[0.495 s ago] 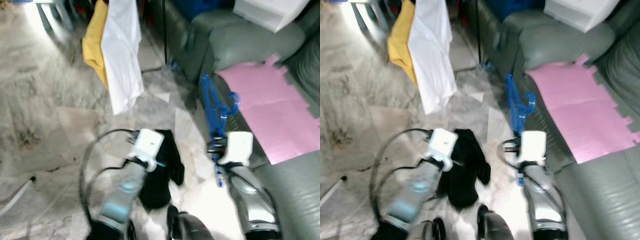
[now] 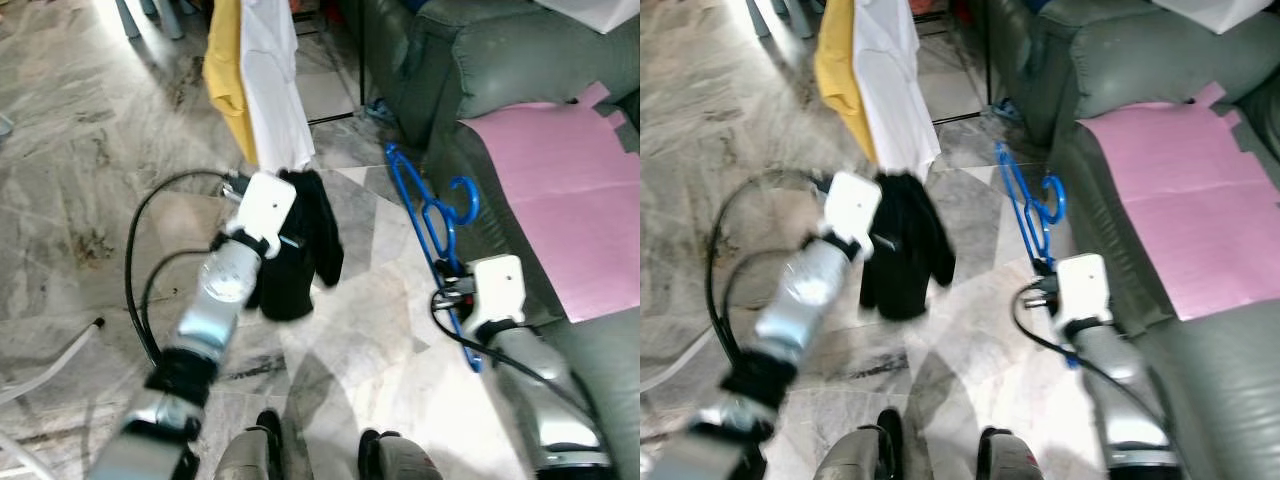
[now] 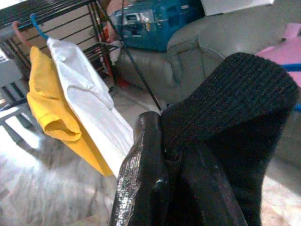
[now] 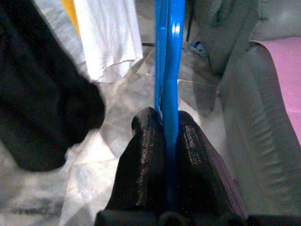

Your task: Hang hanger

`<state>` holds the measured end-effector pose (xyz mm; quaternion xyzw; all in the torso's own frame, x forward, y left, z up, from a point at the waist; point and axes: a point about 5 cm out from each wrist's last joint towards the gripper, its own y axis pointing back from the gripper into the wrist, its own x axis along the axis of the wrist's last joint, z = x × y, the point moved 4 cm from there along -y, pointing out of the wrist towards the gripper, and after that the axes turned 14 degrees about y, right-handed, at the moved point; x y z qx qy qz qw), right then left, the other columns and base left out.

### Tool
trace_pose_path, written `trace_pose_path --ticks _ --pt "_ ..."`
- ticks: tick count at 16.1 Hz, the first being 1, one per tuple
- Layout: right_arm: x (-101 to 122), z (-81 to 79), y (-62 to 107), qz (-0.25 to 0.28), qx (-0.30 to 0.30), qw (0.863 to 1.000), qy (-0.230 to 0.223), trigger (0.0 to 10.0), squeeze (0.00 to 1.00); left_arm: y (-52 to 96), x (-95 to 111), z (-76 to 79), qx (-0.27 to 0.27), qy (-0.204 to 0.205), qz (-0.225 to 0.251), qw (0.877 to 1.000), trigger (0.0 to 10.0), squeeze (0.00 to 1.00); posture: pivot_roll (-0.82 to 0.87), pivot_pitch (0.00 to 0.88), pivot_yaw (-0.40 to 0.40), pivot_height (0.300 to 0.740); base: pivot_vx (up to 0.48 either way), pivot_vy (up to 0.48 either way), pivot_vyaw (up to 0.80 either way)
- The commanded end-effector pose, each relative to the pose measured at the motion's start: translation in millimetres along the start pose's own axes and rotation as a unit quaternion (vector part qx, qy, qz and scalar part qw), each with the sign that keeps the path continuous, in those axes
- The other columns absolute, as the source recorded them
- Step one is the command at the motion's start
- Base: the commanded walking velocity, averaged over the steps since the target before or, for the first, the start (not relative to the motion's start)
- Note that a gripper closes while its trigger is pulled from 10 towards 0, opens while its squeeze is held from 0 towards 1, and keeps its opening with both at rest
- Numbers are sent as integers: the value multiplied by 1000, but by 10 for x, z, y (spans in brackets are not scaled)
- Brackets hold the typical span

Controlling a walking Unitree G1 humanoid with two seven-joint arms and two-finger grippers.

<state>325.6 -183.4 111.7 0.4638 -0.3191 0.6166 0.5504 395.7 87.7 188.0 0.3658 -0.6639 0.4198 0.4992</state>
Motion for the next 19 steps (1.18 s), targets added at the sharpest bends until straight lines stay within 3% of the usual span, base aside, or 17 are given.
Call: trace_pose_path --ticks 1,2,3,5,8,11,19 --pt "-4 31 68 1 16 1000 2 10000 0 -9 6 3 -23 -19 5 1000 10000 0 -141 248 67 740 0 0 0" --pt "-3 40 82 2 21 1000 1 10000 0 -18 20 6 -30 -32 8 999 10000 0 -142 247 75 740 0 0 0" --pt "14 71 166 3 55 998 28 10000 0 -88 41 -9 -48 -115 7 992 10000 0 -148 246 85 740 0 0 0" --pt "27 148 242 -7 87 994 67 10000 0 -172 67 -140 -34 -202 2 979 10000 0 -160 244 98 740 0 0 0" --pt "114 242 464 -13 185 981 65 10000 0 -272 209 -260 -27 -233 17 972 10000 0 -164 246 116 740 0 0 0" --pt "222 263 602 -6 236 970 57 10000 0 -278 213 -211 -39 -255 27 966 10000 0 -163 247 123 740 0 0 0" --pt "350 245 798 -19 309 949 54 10000 0 -260 44 -152 -72 -287 12 955 10000 0 -164 249 138 740 0 0 0"
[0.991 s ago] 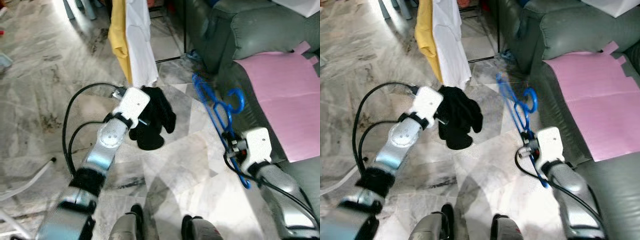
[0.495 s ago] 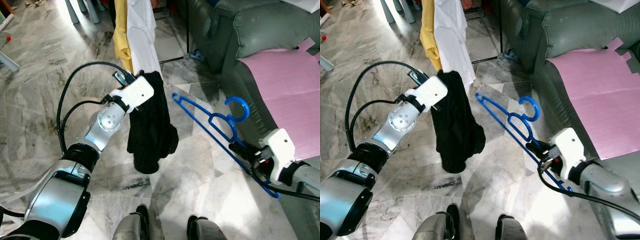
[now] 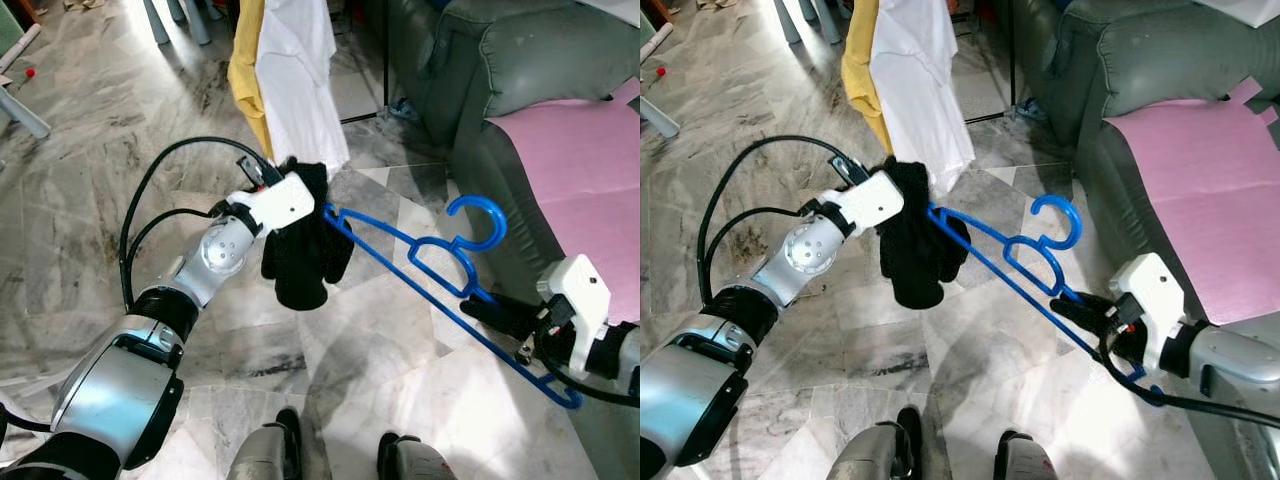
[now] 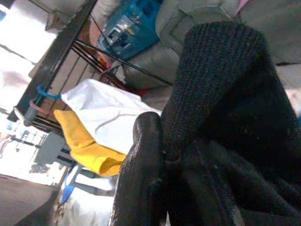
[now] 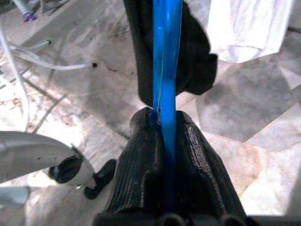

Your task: Hang hanger

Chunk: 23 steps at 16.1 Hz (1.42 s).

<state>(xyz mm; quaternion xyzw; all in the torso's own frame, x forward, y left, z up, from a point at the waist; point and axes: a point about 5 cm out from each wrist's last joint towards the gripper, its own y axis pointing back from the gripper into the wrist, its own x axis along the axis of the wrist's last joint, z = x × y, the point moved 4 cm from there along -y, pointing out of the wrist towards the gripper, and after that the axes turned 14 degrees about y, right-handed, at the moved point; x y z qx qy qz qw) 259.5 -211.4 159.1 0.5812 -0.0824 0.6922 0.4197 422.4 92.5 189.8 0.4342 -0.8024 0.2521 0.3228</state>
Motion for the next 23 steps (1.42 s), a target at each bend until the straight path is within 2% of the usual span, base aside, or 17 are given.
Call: trace_pose_path --ticks 1,3,4,6,7,10,11,12,13,15,19,20,22,23 --pt "40 -57 17 5 16 1000 3 10000 0 -28 68 -58 3 -13 15 1000 10000 0 -163 249 138 740 0 0 0" --pt "44 -142 11 1 34 999 5 10000 0 -20 -2 -38 3 -31 -3 999 10000 0 -162 250 140 740 0 0 0" --pt "14 -77 6 -8 16 1000 13 10000 0 -21 39 -44 1 -11 11 1000 10000 0 -169 254 142 740 0 0 0" --pt "22 -89 -4 -9 21 1000 19 10000 0 -27 79 -7 -14 -8 21 1000 10000 0 -165 265 141 740 0 0 0" --pt "76 -168 -56 3 29 999 16 10000 0 -13 80 -15 -12 -1 27 1000 10000 0 -169 268 143 740 0 0 0" --pt "23 -278 -181 2 25 1000 19 10000 0 9 151 25 -29 11 56 998 10000 0 -161 269 144 740 0 0 0" --pt "23 -304 -261 13 16 1000 9 10000 0 16 259 54 -41 32 88 995 10000 0 -159 272 145 740 0 0 0" --pt "20 -309 -292 19 14 1000 3 10000 0 13 290 92 -54 50 95 993 10000 0 -155 273 143 740 0 0 0" --pt "-19 -320 -341 20 14 1000 -5 10000 0 23 437 220 -86 42 134 986 10000 0 -153 272 142 740 0 0 0" --pt "-58 -304 -404 18 9 1000 -7 10000 0 39 641 345 -113 49 182 976 10000 0 -144 268 140 740 0 0 0" --pt "-105 -236 -469 13 -15 1000 -4 10000 0 60 791 293 -108 79 217 967 10000 0 -135 263 134 740 0 0 0" --pt "-166 -238 -508 12 -20 1000 -17 10000 0 78 877 249 -100 89 239 962 10000 0 -134 263 135 740 0 0 0" --pt "-206 -234 -520 9 -25 999 -19 10000 0 79 909 211 -95 93 245 960 10000 0 -127 262 137 740 0 0 0" --pt "-162 -265 -517 18 -19 999 -23 10000 0 69 791 166 -88 84 218 968 10000 0 -129 264 142 740 0 0 0"
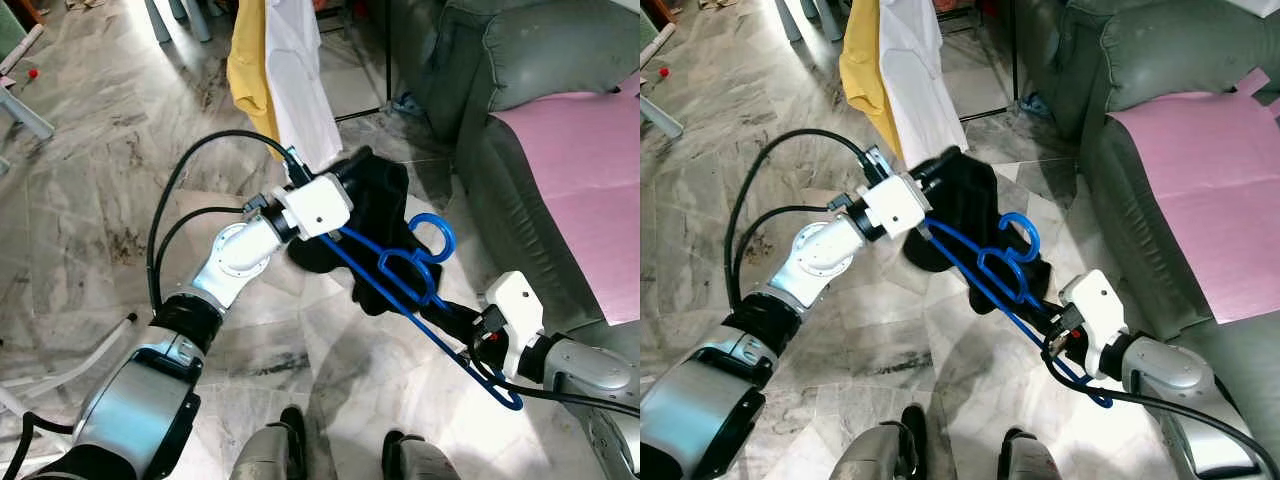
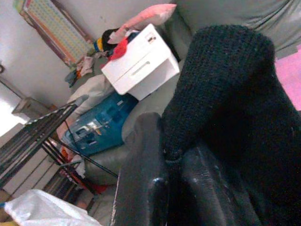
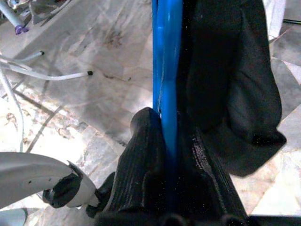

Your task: Hang hanger

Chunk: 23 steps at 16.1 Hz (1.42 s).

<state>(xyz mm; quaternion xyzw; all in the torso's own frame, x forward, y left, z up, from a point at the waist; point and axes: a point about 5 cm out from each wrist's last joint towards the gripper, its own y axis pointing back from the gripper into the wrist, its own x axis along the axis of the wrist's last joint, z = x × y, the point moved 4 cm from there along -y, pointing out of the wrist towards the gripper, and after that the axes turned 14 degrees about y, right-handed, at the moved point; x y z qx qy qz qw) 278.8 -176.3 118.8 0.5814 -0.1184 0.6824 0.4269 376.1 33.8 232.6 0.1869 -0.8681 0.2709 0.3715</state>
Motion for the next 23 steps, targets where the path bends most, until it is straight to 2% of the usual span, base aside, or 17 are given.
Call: trace_pose_path --ticks 1,3,5,6,7,8,11,12,13,17,21,23 --pt "53 -128 2 11 28 1000 -3 10000 0 91 -128 -118 21 -23 -38 999 10000 0 -134 264 145 740 0 0 0" --pt "110 -250 47 18 64 998 -2 10000 0 187 -349 -227 51 -67 -106 991 10000 0 -139 265 147 740 0 0 0" --pt "72 -335 129 9 90 996 -1 10000 0 274 -487 -346 88 -70 -149 982 10000 0 -148 267 149 740 0 0 0" --pt "49 -338 169 6 92 996 -2 10000 0 313 -546 -384 96 -80 -171 977 10000 0 -150 267 150 740 0 0 0" --pt "27 -317 225 -1 90 996 -4 10000 0 390 -659 -450 112 -92 -212 966 10000 0 -152 268 151 740 0 0 0" --pt "13 -302 263 -9 91 996 -1 10000 0 428 -707 -496 126 -110 -231 959 10000 0 -155 268 150 740 0 0 0" --pt "-101 12 311 -52 31 997 56 10000 0 392 -680 -435 96 -84 -218 968 10000 0 -148 265 149 740 0 0 0" --pt "-70 185 298 -48 -9 997 67 10000 0 391 -679 -406 83 -96 -217 968 10000 0 -146 264 148 740 0 0 0" --pt "-52 250 289 -47 -24 996 74 10000 0 381 -658 -379 76 -96 -206 971 10000 0 -145 264 147 740 0 0 0" --pt "-46 273 223 -42 -32 995 82 10000 0 326 -567 -298 56 -79 -170 981 10000 0 -140 259 148 740 0 0 0" --pt "-47 290 215 -38 -33 995 84 10000 0 314 -576 -313 59 -80 -174 980 10000 0 -146 251 154 740 0 0 0" --pt "-46 300 268 -42 -32 994 91 10000 0 322 -631 -319 58 -84 -196 975 10000 0 -149 250 158 740 0 0 0"
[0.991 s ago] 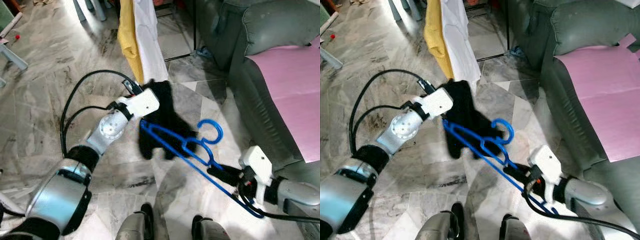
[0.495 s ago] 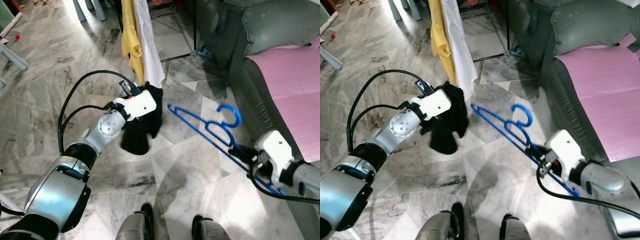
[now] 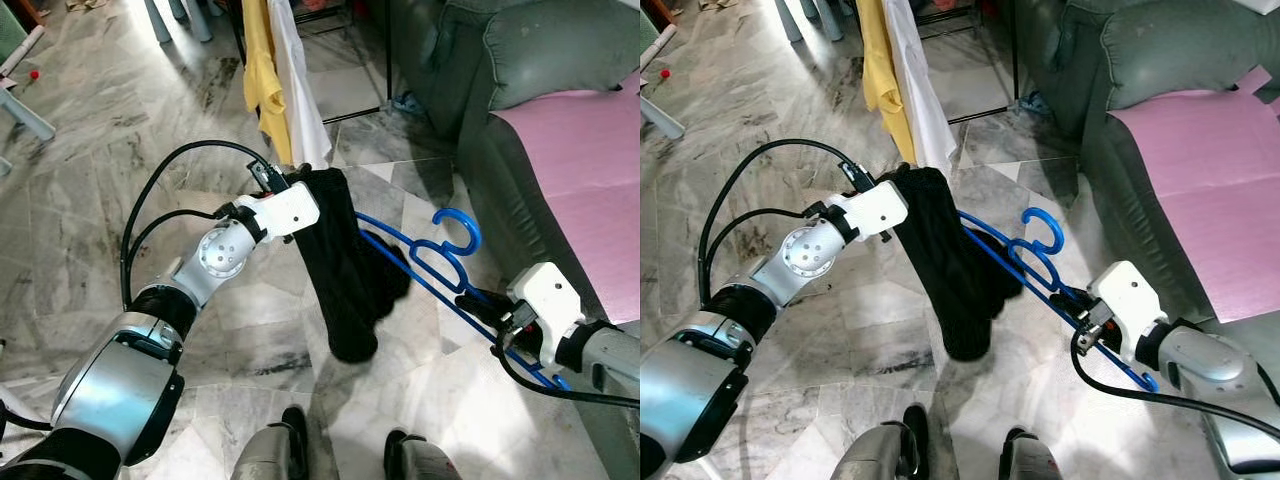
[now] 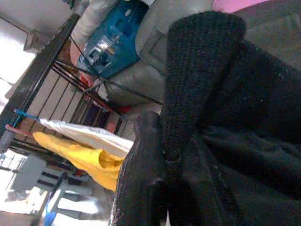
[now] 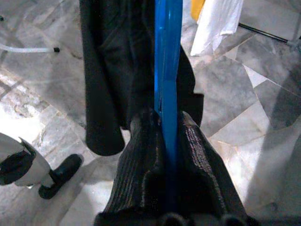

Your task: Hang hanger

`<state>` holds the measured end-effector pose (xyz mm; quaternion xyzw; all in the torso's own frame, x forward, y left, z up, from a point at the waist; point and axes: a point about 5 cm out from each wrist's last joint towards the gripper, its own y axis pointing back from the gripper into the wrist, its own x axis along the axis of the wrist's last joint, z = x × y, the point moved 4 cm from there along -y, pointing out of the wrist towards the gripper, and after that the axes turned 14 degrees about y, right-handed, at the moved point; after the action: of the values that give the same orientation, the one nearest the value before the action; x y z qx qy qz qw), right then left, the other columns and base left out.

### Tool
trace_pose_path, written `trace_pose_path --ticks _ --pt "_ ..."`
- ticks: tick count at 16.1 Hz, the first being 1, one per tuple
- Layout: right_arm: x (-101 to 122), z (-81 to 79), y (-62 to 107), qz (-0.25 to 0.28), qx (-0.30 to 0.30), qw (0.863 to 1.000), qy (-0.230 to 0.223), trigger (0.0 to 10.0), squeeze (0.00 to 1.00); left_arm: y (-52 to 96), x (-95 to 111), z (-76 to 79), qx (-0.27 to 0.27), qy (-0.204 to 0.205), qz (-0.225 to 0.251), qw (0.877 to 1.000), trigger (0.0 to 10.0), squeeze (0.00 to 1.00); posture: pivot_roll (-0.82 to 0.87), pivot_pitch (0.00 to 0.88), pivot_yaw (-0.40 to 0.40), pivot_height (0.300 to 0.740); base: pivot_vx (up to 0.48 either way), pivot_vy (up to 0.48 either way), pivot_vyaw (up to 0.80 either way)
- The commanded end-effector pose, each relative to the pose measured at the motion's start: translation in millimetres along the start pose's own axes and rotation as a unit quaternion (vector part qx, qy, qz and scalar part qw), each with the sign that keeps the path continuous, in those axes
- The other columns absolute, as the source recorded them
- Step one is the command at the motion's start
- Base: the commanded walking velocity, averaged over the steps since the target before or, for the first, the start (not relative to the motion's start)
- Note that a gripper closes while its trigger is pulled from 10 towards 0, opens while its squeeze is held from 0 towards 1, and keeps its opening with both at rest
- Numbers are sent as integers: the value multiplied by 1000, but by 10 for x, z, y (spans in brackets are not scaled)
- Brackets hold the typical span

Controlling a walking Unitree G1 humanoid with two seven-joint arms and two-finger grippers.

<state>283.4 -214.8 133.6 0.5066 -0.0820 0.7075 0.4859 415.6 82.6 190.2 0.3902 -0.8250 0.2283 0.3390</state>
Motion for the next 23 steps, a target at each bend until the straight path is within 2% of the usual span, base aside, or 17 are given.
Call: trace_pose_path --ticks 1,3,5,13,18,23 --pt "1 -14 28 2 4 1000 4 10000 0 2 -33 -53 3 -10 -13 1000 10000 0 -151 250 159 740 0 0 0" --pt "8 23 70 0 3 1000 7 10000 0 17 -137 -40 -1 -21 -46 999 10000 0 -152 250 164 740 0 0 0" --pt "10 -26 70 -1 18 1000 6 10000 0 31 -180 -39 -3 -26 -59 998 10000 0 -148 249 165 740 0 0 0" --pt "86 -173 59 13 65 998 -7 10000 0 70 -259 -8 -9 -29 -76 997 10000 0 -150 253 163 740 0 0 0" --pt "93 -185 39 13 67 998 -8 10000 0 42 -184 -34 -4 -19 -57 998 10000 0 -150 252 164 740 0 0 0" --pt "46 -216 94 -4 78 997 -1 10000 0 94 -317 -123 11 -33 -96 995 10000 0 -156 254 167 740 0 0 0"
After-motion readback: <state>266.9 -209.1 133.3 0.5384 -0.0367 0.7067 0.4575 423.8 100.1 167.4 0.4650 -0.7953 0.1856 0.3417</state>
